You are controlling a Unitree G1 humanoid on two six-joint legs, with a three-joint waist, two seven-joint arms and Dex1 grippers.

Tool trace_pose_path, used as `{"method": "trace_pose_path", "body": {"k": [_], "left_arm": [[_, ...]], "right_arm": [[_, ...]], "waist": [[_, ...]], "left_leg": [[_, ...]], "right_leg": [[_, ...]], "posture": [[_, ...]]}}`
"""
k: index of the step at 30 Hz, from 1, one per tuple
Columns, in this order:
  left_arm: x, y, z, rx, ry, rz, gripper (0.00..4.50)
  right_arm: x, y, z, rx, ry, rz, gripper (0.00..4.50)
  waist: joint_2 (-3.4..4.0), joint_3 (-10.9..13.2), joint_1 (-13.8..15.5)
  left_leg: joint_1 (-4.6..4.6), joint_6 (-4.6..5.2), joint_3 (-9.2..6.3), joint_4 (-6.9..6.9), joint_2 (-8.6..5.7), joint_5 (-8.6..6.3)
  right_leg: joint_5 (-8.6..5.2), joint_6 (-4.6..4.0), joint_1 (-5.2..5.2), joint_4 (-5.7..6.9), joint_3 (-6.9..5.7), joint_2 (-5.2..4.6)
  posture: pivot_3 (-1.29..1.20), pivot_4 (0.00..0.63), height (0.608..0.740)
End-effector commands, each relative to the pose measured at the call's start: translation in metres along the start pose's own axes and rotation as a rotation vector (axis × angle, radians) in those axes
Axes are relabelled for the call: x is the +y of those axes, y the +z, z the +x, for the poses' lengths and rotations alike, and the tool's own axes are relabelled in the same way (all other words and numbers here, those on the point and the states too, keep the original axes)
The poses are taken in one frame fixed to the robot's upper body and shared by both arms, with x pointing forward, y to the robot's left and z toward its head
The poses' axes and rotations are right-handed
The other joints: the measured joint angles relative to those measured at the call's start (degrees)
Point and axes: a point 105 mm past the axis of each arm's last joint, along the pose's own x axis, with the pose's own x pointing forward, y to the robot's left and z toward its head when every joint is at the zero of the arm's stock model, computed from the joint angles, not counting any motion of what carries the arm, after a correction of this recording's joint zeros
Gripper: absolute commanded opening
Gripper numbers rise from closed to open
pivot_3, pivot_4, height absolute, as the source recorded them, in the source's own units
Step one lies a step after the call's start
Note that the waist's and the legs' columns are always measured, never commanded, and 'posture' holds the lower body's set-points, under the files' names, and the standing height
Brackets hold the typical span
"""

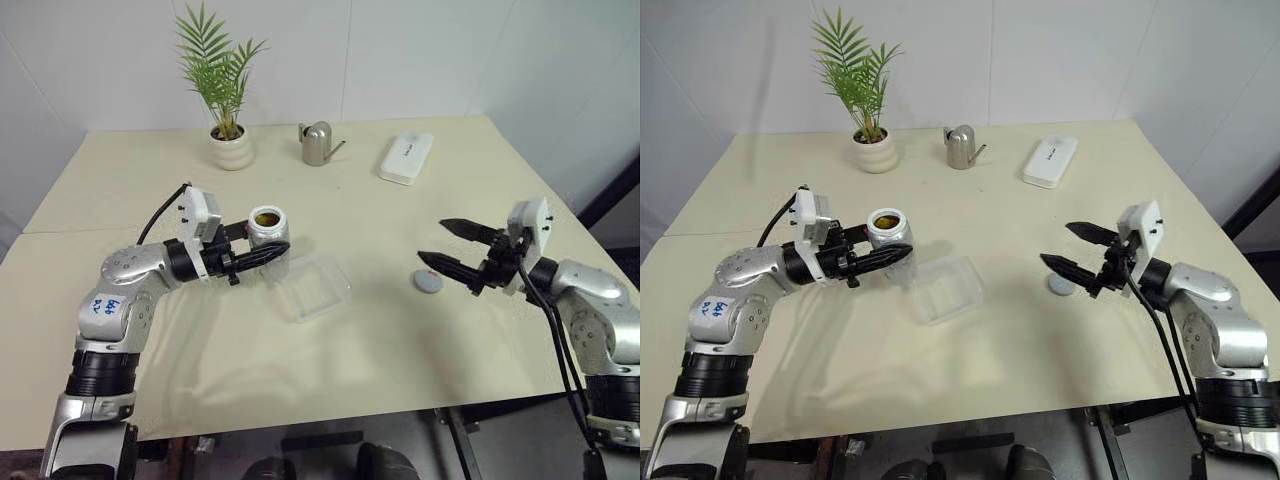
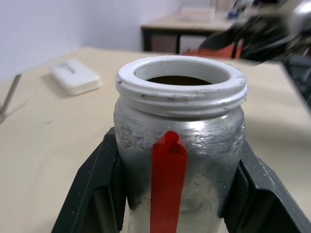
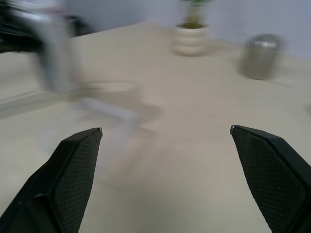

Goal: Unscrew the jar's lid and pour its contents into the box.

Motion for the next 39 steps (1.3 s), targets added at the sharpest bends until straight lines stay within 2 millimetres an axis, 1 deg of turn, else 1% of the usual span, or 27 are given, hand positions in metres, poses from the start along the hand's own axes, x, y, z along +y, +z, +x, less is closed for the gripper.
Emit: {"method": "trace_pose_path", "body": {"k": [1, 4, 7, 8, 9, 10, 11, 12, 14, 15, 19, 20, 22, 24, 25, 27, 30, 32, 37, 39], "left_arm": [[0.015, 0.003, 0.011, 0.049, 0.057, 0.122, 2.0], [0.025, 0.006, 0.02, 0.067, 0.089, 0.163, 2.0], [0.026, 0.007, 0.028, 0.103, 0.109, 0.288, 2.0], [0.028, 0.004, 0.032, 0.147, 0.137, 0.407, 2.0], [0.03, 0.003, 0.036, 0.188, 0.168, 0.567, 2.0], [0.029, 0.003, 0.039, 0.209, 0.178, 0.683, 2.0], [0.028, 0.002, 0.041, 0.209, 0.178, 0.762, 2.0], [0.027, 0.004, 0.044, 0.206, 0.195, 0.873, 2.0], [0.025, 0.013, 0.054, 0.2, 0.262, 1.203, 2.0], [0.023, 0.016, 0.057, 0.182, 0.279, 1.324, 2.0], [0.013, 0.022, 0.068, 0.108, 0.307, 1.672, 2.0], [0.003, 0.02, 0.074, 0.064, 0.273, 1.811, 2.0], [-0.005, 0.008, 0.082, 0.026, 0.203, 2.018, 2.0], [-0.004, -0.009, 0.088, 0.03, 0.128, 2.16, 2.0], [-0.004, -0.011, 0.09, 0.007, 0.138, 2.221, 2.0], [-0.005, -0.013, 0.093, -0.019, 0.135, 2.303, 2.0], [-0.006, -0.005, 0.096, -0.059, 0.187, 2.321, 2.0], [-0.006, -0.003, 0.096, -0.06, 0.208, 2.325, 2.0], [-0.01, -0.006, 0.089, -0.074, 0.202, 2.288, 2.0], [-0.01, -0.002, 0.085, -0.076, 0.233, 2.249, 2.0]], "right_arm": [[0.024, 0.026, 0.015, -0.001, 0.114, -0.117, 4.46], [0.032, 0.033, 0.022, -0.03, 0.129, -0.12, 4.46], [0.033, 0.026, 0.02, -0.023, 0.104, -0.097, 4.46], [0.031, 0.022, 0.017, -0.016, 0.08, -0.088, 4.46], [0.028, 0.019, 0.015, -0.013, 0.059, -0.075, 4.46], [0.027, 0.017, 0.014, -0.012, 0.044, -0.067, 4.46], [0.027, 0.016, 0.013, -0.012, 0.034, -0.061, 4.46], [0.026, 0.014, 0.012, -0.014, 0.022, -0.054, 4.46], [0.023, 0.008, 0.01, -0.018, -0.015, -0.031, 4.46], [0.022, 0.006, 0.01, -0.021, -0.026, -0.024, 4.46], [0.023, 0.001, 0.011, -0.028, -0.048, 0.001, 4.46], [0.024, -0.002, 0.012, -0.03, -0.052, 0.01, 4.46], [0.026, -0.005, 0.014, -0.035, -0.055, 0.023, 4.46], [0.026, -0.005, 0.016, -0.047, -0.06, 0.035, 4.46], [0.027, -0.005, 0.017, -0.054, -0.063, 0.04, 4.46], [0.028, -0.005, 0.019, -0.065, -0.068, 0.045, 4.46], [0.027, -0.004, 0.02, -0.081, -0.082, 0.055, 4.46], [0.027, -0.004, 0.02, -0.087, -0.086, 0.06, 4.46], [0.026, -0.005, 0.02, -0.09, -0.088, 0.066, 4.46], [0.024, -0.005, 0.02, -0.093, -0.089, 0.068, 4.46]], "waist": [[-0.01, 0.0, 0.17], [-0.02, -0.01, 1.03], [-0.03, -0.01, 1.7], [-0.03, -0.01, 1.86], [-0.04, -0.01, 2.08], [-0.04, -0.02, 2.39], [-0.04, -0.01, 2.52], [-0.05, -0.01, 2.64], [-0.05, -0.01, 2.76], [-0.05, -0.01, 2.83], [-0.05, -0.01, 2.79], [-0.05, -0.01, 2.77], [-0.05, -0.01, 2.8], [-0.05, -0.01, 2.82], [-0.05, -0.01, 2.81], [-0.06, -0.01, 2.78], [-0.07, -0.02, 2.81], [-0.07, -0.02, 2.8], [-0.06, -0.02, 2.71], [-0.07, -0.02, 2.68]], "left_leg": [[-0.01, 0.01, 0.01, 0.01, 0.0, -0.01], [-0.03, 0.03, 0.02, 0.01, -0.02, -0.02], [-0.14, 0.06, 0.03, 0.0, -0.04, -0.05], [-0.17, 0.09, 0.03, 0.0, -0.05, -0.06], [-0.18, 0.11, 0.05, 0.0, -0.07, -0.08], [-0.18, 0.13, 0.07, 0.01, -0.09, -0.1], [-0.19, 0.14, 0.11, 0.0, -0.11, -0.11], [-0.22, 0.16, 0.14, 0.0, -0.11, -0.12], [-0.21, 0.17, 0.14, 0.01, -0.1, -0.13], [-0.21, 0.17, 0.13, 0.02, -0.09, -0.13], [-0.21, 0.2, 0.15, 0.0, -0.07, -0.15], [-0.21, 0.22, 0.15, 0.0, -0.07, -0.15], [-0.21, 0.23, 0.16, -0.02, -0.05, -0.16], [-0.23, 0.24, 0.19, -0.03, -0.06, -0.16], [-0.24, 0.25, 0.21, -0.02, -0.07, -0.16], [-0.26, 0.29, 0.21, -0.01, -0.06, -0.16], [-0.27, 0.3, 0.22, 0.01, -0.04, -0.16], [-0.29, 0.31, 0.21, 0.02, -0.03, -0.15], [-0.28, 0.31, 0.21, 0.05, -0.03, -0.15], [-0.27, 0.31, 0.22, 0.06, -0.02, -0.15]], "right_leg": [[0.0, 0.0, 0.0, 0.0, 0.0, 0.0], [0.02, 0.01, -0.01, -0.04, -0.01, -0.01], [0.02, 0.01, -0.08, -0.11, -0.05, -0.01], [0.02, 0.01, -0.09, -0.14, -0.07, -0.01], [0.03, 0.03, -0.1, -0.17, -0.07, -0.01], [0.04, 0.05, -0.09, -0.19, -0.08, -0.01], [0.06, 0.08, -0.09, -0.26, -0.08, -0.02], [0.07, 0.1, -0.1, -0.28, -0.07, -0.03], [0.08, 0.11, -0.1, -0.28, -0.07, -0.03], [0.08, 0.11, -0.1, -0.27, -0.08, -0.03], [0.11, 0.1, -0.11, -0.26, -0.05, -0.05], [0.11, 0.1, -0.12, -0.25, -0.05, -0.06], [0.11, 0.1, -0.14, -0.24, -0.05, -0.05], [0.11, 0.1, -0.16, -0.23, -0.05, -0.05], [0.11, 0.1, -0.18, -0.22, -0.05, -0.05], [0.11, 0.1, -0.2, -0.19, -0.04, -0.05], [0.1, 0.1, -0.22, -0.15, -0.02, -0.05], [0.1, 0.1, -0.23, -0.15, -0.02, -0.07], [0.1, 0.1, -0.23, -0.12, -0.02, -0.08], [0.1, 0.1, -0.23, -0.1, -0.02, -0.08]], "posture": [[0.0, 0.15, 0.74], [0.0, 0.15, 0.74], [0.0, 0.15, 0.74], [0.0, 0.15, 0.74], [0.0, 0.15, 0.74], [0.0, 0.15, 0.74], [0.0, 0.15, 0.74], [0.0, 0.15, 0.74], [0.0, 0.15, 0.74], [0.0, 0.15, 0.74], [0.0, 0.15, 0.74], [0.0, 0.15, 0.74], [0.0, 0.15, 0.74], [0.0, 0.15, 0.74], [0.0, 0.15, 0.74], [0.0, 0.15, 0.74], [0.0, 0.15, 0.74], [0.0, 0.15, 0.74], [0.0, 0.15, 0.74], [0.0, 0.15, 0.74]]}}
